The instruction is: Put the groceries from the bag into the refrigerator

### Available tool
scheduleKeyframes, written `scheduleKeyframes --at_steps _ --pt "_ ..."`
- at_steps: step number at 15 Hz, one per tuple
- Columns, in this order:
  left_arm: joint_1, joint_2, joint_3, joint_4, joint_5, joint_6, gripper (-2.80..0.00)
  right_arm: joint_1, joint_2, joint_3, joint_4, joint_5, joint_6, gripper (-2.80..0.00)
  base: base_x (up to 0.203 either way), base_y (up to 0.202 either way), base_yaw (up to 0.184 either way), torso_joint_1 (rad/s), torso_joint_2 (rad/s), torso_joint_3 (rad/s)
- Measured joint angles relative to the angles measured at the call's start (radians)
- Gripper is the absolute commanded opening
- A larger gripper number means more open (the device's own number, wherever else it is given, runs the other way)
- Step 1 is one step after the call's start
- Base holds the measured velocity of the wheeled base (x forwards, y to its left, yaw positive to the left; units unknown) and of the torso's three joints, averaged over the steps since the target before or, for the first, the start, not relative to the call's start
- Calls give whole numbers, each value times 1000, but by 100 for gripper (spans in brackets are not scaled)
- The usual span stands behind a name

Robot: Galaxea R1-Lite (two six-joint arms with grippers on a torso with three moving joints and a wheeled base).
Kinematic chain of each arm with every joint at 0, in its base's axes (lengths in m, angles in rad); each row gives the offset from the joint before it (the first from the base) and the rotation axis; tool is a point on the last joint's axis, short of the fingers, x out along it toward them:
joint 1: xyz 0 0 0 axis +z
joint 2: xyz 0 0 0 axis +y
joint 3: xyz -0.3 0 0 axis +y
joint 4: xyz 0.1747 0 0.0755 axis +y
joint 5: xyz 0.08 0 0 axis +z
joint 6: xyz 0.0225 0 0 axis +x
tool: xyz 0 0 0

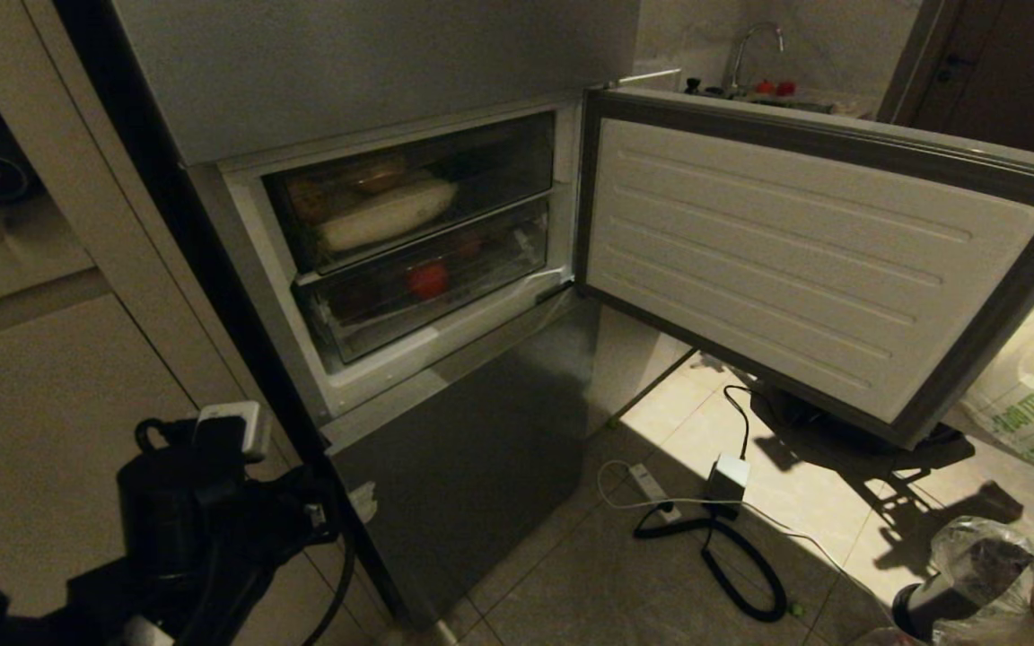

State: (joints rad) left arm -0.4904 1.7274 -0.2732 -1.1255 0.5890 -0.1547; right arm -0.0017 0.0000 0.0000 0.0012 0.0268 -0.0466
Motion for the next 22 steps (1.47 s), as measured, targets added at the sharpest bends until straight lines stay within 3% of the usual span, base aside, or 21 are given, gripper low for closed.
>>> scheduleKeyframes --at_steps 22 --pt "-6 3 14 1 -5 6 -280 0 0 0 0 -2 3 -280 0 -10 6 1 1 0"
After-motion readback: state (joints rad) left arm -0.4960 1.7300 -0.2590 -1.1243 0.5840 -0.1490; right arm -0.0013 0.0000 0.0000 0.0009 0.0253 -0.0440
